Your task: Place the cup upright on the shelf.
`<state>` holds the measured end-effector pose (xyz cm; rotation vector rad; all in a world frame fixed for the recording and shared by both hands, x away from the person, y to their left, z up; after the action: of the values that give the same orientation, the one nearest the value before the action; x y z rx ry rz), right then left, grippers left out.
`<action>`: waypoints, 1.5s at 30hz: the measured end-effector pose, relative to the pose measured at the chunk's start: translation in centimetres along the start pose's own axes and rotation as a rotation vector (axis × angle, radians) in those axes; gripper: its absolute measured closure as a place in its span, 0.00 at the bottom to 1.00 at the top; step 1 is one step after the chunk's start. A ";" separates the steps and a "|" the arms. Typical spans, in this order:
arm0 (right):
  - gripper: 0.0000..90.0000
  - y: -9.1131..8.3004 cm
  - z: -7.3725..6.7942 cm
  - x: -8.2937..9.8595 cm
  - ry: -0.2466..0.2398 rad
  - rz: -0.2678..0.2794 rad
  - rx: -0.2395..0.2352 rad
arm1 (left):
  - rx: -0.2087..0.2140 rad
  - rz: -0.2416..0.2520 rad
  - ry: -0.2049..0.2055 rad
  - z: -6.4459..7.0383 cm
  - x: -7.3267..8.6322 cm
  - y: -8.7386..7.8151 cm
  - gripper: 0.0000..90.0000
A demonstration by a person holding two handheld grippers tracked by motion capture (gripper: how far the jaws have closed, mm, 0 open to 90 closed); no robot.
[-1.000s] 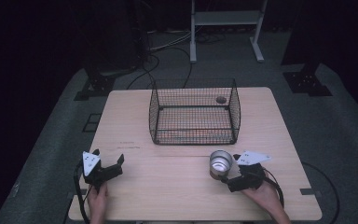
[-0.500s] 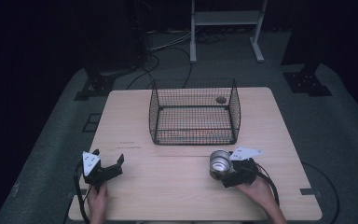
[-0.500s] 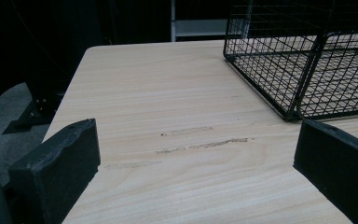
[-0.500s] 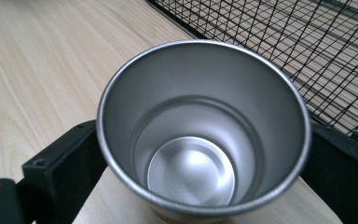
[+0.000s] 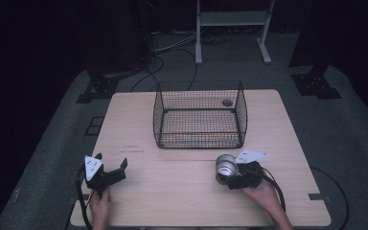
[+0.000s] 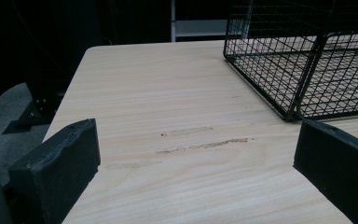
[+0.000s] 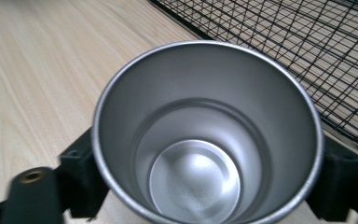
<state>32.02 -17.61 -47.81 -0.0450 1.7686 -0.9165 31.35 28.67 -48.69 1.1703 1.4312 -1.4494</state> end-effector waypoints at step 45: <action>0.20 -2.7 0.5 -7.4 -0.069 -0.024 -0.118 | 0.001 0.001 -0.002 0.0 0.0 0.0 0.00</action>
<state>34.35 -16.47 -40.35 -0.1719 1.7594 -0.8172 31.32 28.67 -48.69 1.1698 1.4286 -1.4500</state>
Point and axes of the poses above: each handheld gripper's, and its own axes: y roughly forward along the jaws, x roughly out of its underside, z roughly to its right, the point moved 2 cm from there along y, roughly forward along the jaws, and after that the axes turned 9 degrees about -x, right-handed, at the moved point
